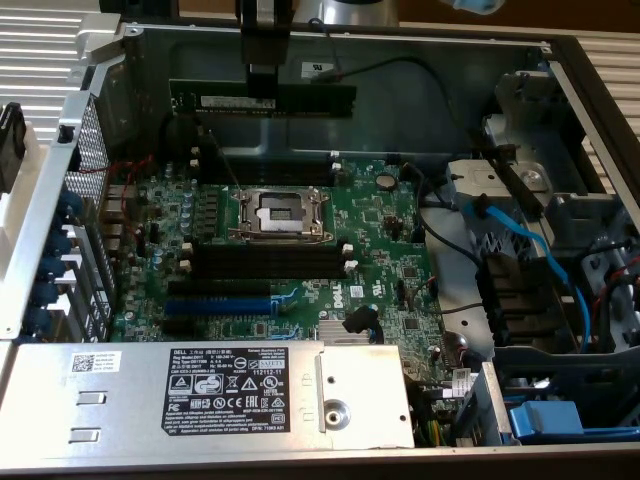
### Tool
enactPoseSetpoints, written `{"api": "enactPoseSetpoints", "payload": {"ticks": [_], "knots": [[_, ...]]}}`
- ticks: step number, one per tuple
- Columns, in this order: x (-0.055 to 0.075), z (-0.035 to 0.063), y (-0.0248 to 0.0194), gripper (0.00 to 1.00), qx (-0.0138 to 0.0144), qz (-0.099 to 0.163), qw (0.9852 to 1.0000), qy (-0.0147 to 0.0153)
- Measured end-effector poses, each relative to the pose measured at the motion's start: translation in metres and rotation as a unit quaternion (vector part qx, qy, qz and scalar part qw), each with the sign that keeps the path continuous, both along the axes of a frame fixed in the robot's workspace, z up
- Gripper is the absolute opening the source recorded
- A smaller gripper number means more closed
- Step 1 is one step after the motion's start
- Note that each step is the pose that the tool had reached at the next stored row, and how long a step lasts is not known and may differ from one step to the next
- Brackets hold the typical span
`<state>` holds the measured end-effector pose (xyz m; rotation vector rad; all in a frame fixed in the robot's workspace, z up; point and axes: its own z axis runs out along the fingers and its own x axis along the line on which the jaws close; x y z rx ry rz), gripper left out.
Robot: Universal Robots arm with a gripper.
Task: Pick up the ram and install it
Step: 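Insert the ram into the slot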
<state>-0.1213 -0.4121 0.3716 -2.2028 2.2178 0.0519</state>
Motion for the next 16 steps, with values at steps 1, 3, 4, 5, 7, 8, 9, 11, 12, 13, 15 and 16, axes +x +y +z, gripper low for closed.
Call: {"api": "enactPoseSetpoints", "payload": {"ticks": [1, 3, 4, 5, 7, 8, 9, 11, 12, 13, 15, 16], "knots": [[0.0, -0.0016, -0.0018, 0.12, -0.0001, 0.0, 1.0, 0.0001], [0.0, -0.0054, -0.0038, 0.12, 0.0, 0.0, 1.0, 0.0], [0.001, -0.0071, -0.0039, 0.12, 0.0, 0.0, 1.0, 0.0], [0.003, -0.0088, -0.0039, 0.12, -0.0001, 0.0, 1.0, 0.0], [0.008, -0.0114, -0.0039, 0.12, -0.0011, 0.0, 1.0, 0.0], [0.009, -0.0124, -0.0035, 0.12, -0.0022, 0.0, 1.0, 0.0], [0.009, -0.0131, -0.0023, 0.12, -0.0038, -0.001, 1.0, -0.0001], [0.01, -0.0144, 0.0001, 0.12, -0.0087, -0.001, 1.0, -0.0002], [0.01, -0.0148, 0.0014, 0.12, -0.0121, -0.001, 0.9999, -0.0006], [0.01, -0.0151, 0.0026, 0.12, -0.0168, -0.001, 0.9999, -0.0012], [0.01, -0.0156, 0.0049, 0.12, -0.027, -0.001, 0.9996, -0.0028], [0.01, -0.0163, 0.0051, 0.12, -0.0292, -0.001, 0.9996, -0.0038]]}}
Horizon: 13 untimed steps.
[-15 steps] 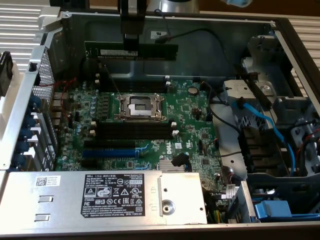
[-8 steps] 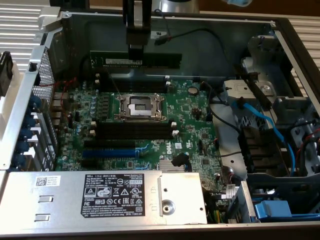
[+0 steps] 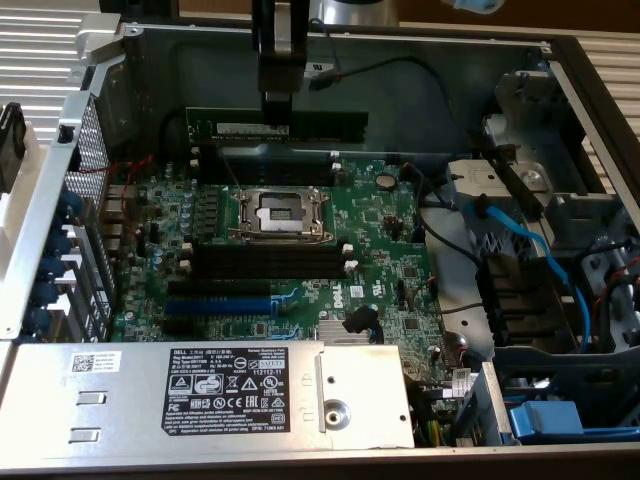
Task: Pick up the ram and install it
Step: 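Insert the ram into the slot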
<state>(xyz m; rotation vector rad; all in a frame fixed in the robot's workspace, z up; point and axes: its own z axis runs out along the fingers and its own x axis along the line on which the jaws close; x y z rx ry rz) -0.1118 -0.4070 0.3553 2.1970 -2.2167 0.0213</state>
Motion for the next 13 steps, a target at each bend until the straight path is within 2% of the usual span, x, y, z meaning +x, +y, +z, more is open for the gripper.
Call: {"api": "enactPoseSetpoints", "payload": {"ticks": [4, 9, 13], "knots": [[0.0, -0.0067, 0.0, 0.12, 0.0, -0.005, 1.0, -0.0029], [0.0, -0.0158, 0.0, 0.12, -0.0001, -0.026, 0.9997, -0.0031], [0.0, -0.0225, -0.0001, 0.12, -0.0001, -0.032, 0.9995, -0.004]]}}
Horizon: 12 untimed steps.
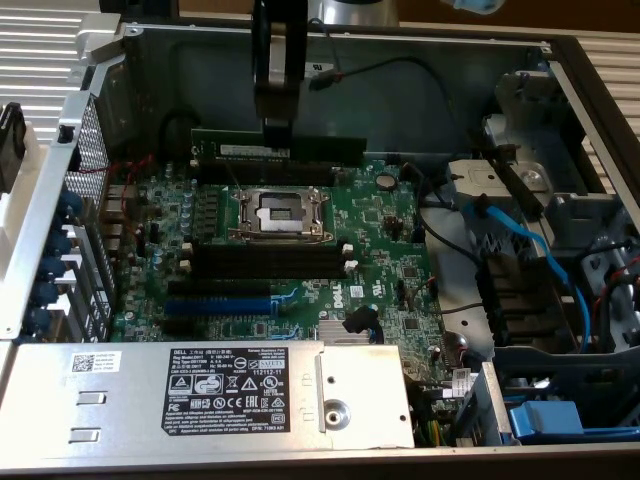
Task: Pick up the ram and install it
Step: 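Insert the ram into the slot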
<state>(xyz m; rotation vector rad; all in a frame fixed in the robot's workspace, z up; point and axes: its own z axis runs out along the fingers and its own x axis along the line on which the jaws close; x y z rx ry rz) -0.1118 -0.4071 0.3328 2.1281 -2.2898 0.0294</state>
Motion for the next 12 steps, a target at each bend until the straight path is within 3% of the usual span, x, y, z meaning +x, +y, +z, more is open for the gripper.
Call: {"api": "enactPoseSetpoints", "payload": {"ticks": [5, 8, 12], "knots": [[0.0, -0.0092, -0.0016, 0.12, 0.0, 0.0, 1.0, -0.0011], [0.0, -0.0147, -0.006, 0.12, 0.0001, 0.0, 1.0, -0.0015], [0.0, -0.0219, -0.0076, 0.12, 0.0, 0.0, 1.0, -0.0014]]}}
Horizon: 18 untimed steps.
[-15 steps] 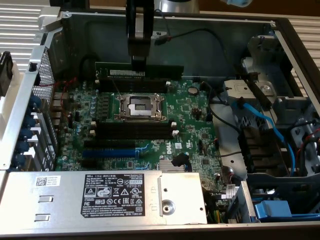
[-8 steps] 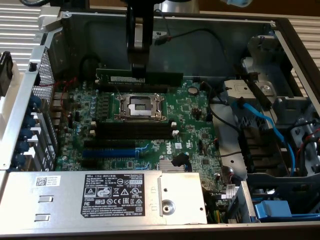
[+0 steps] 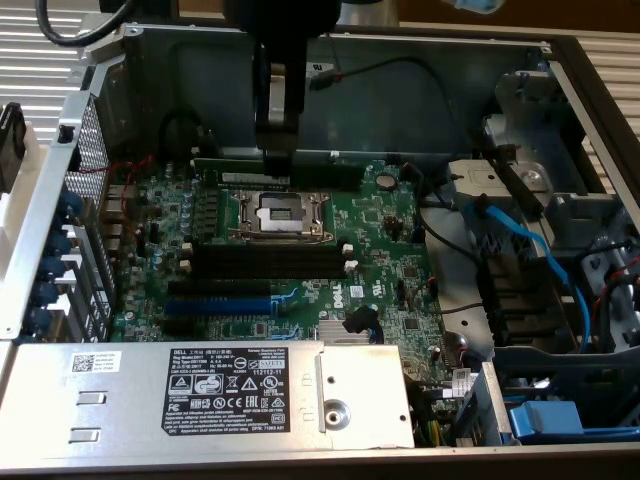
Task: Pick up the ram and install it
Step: 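Insert the ram into the slot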
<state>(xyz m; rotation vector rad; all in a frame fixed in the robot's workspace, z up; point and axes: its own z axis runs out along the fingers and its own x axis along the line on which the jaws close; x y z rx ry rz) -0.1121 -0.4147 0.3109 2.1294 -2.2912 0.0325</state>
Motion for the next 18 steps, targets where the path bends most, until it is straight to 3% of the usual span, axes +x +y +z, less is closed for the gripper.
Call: {"api": "enactPoseSetpoints", "payload": {"ticks": [6, 18], "knots": [[-0.001, -0.0086, 0.0, 0.12, 0.0, 0.013, 0.9999, -0.0001], [-0.001, -0.0249, -0.0058, 0.12, 0.0001, 0.017, 0.9999, -0.0026]]}}
